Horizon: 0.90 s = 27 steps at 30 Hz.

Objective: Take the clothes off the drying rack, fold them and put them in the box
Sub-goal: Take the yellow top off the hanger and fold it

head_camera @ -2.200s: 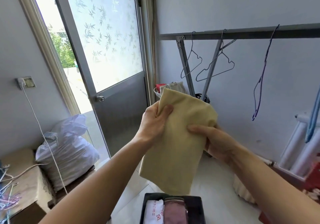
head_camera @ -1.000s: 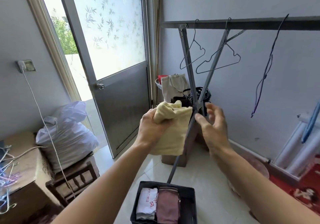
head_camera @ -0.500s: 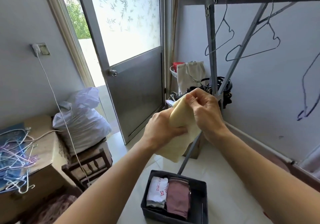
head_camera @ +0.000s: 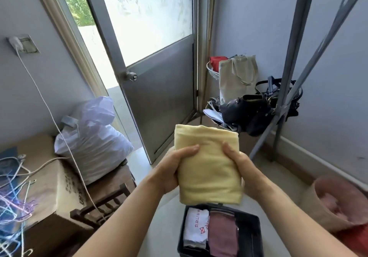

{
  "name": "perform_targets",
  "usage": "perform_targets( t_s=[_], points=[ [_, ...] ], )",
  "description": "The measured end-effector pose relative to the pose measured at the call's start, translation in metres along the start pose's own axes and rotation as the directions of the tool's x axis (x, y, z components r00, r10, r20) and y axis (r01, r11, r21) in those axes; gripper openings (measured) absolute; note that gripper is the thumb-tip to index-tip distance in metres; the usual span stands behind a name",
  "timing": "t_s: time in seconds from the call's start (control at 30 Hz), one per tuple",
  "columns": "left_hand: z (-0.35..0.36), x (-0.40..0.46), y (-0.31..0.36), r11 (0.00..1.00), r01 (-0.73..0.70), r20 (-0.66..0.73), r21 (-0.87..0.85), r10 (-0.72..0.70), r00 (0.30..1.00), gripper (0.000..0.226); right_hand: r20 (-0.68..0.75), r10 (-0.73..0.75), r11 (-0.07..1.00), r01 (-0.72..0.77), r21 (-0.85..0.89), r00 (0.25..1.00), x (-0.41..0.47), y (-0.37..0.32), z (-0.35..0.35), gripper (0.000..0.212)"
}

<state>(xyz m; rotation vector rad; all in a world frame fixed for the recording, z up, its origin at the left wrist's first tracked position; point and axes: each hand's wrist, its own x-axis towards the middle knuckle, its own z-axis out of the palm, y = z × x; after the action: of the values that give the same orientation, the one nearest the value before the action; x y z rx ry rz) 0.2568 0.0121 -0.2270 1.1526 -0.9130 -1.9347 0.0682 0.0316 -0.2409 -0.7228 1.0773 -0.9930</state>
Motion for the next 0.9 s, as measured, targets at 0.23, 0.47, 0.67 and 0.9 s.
perform_targets(
  t_s=[0.23, 0.47, 0.67, 0.9],
  points=[
    [-0.046, 0.058, -0.016, 0.994, -0.019, -0.299, 0.111, 0.052, 0.953, 0.046, -0.031, 0.166, 0.967, -0.156, 0.201, 0.986, 0.062, 0.026, 0.012, 0.060],
    [-0.071, 0.112, -0.054, 0.727, 0.068, -0.504, 0.684, 0.403, 0.764, 0.049, -0.008, 0.176, 0.959, -0.169, 0.226, 0.984, 0.114, 0.073, -0.006, 0.077],
    [-0.085, 0.171, -0.093, 0.924, 0.053, -0.447, 0.378, 0.132, 0.885, 0.050, 0.003, 0.201, 0.942, -0.194, 0.275, 0.980, 0.158, 0.116, -0.054, 0.061],
    [-0.123, 0.234, -0.170, 0.996, 0.082, -0.238, -0.028, -0.086, 0.968, 0.090, -0.091, 0.265, 0.858, -0.192, 0.476, 0.960, 0.216, 0.179, -0.102, 0.070]
  ],
)
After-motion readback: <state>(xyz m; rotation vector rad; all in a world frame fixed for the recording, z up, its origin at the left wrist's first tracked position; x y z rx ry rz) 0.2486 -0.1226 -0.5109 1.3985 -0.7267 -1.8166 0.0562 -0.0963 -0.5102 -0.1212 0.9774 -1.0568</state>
